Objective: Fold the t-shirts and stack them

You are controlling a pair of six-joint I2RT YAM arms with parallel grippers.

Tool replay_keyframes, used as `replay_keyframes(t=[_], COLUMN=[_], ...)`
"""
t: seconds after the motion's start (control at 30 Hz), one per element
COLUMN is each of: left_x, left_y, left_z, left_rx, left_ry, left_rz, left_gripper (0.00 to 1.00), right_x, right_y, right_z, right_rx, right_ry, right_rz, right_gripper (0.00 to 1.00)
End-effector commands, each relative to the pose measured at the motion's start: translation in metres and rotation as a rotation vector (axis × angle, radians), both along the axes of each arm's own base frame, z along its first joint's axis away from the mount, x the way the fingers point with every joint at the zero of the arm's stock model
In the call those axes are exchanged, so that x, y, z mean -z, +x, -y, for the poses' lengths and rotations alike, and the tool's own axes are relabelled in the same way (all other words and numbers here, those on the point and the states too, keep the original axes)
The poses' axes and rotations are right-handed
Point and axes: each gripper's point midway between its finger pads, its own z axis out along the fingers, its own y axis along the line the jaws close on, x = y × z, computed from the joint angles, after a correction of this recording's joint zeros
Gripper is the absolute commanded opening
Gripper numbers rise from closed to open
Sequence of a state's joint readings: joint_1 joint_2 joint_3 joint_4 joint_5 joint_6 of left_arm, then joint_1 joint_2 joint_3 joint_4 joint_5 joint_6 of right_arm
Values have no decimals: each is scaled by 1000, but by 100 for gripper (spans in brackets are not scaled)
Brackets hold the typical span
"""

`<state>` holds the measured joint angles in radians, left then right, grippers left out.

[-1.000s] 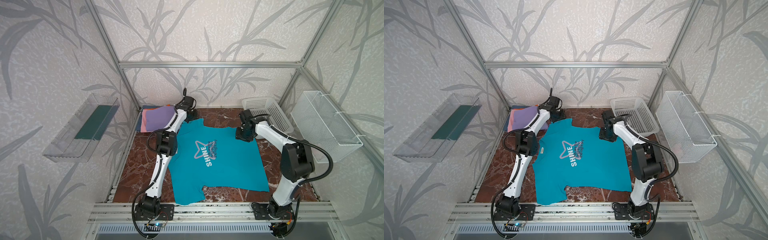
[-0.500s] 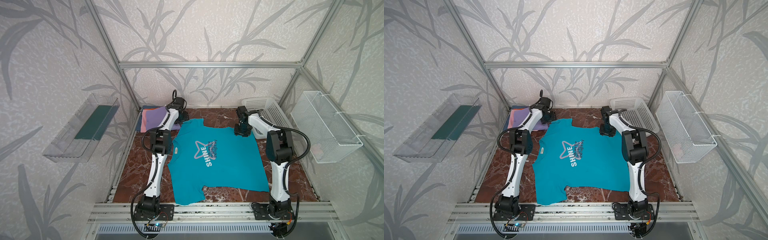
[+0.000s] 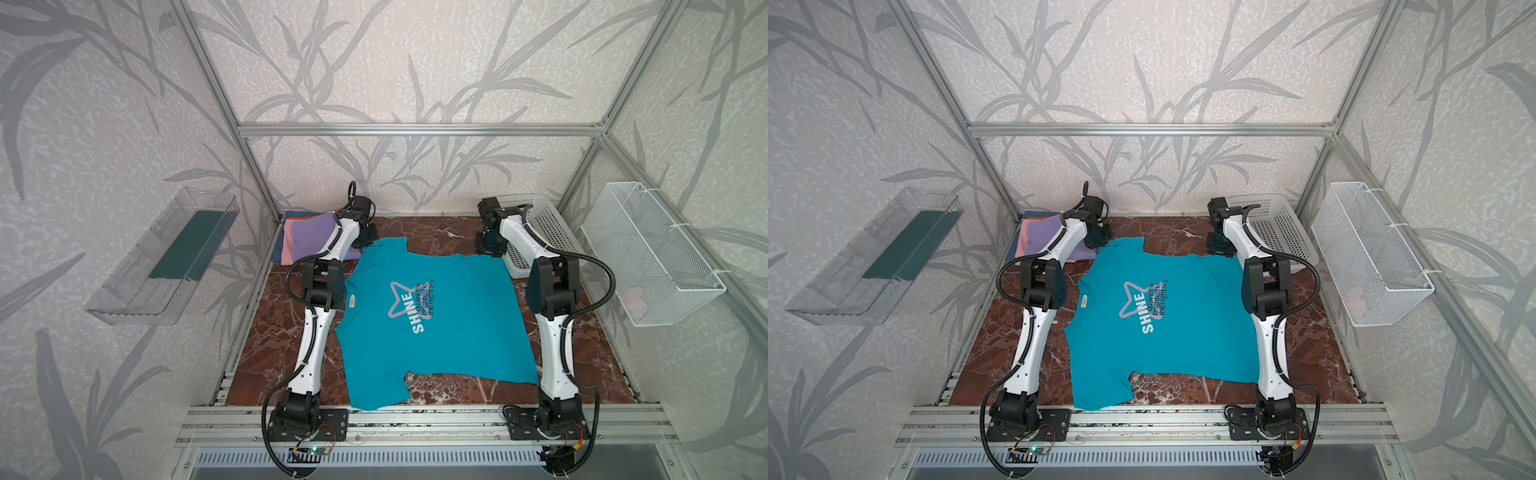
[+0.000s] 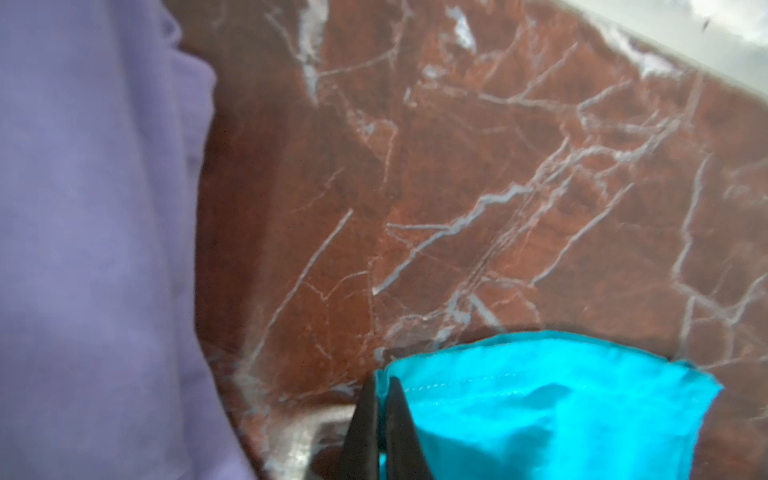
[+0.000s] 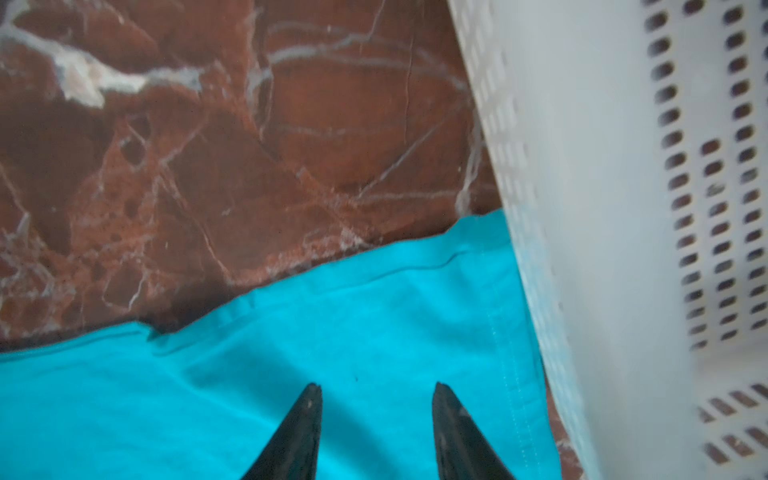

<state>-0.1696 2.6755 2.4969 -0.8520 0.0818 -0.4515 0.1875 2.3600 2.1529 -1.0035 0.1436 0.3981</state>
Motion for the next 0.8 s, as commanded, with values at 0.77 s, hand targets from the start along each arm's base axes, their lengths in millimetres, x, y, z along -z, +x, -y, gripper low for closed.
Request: replay_keyframes(t=[0.77], left_x=[2], left_y=[-18], left_z=[-4], left_rx=[2], left_ry=[23], left_rz=[-54], left_gripper=[0], right_x=[-27], right_y=[54], right_z=[72], right_rx=[73], right_ry=[-351], right_rz=[107], right_gripper=[51])
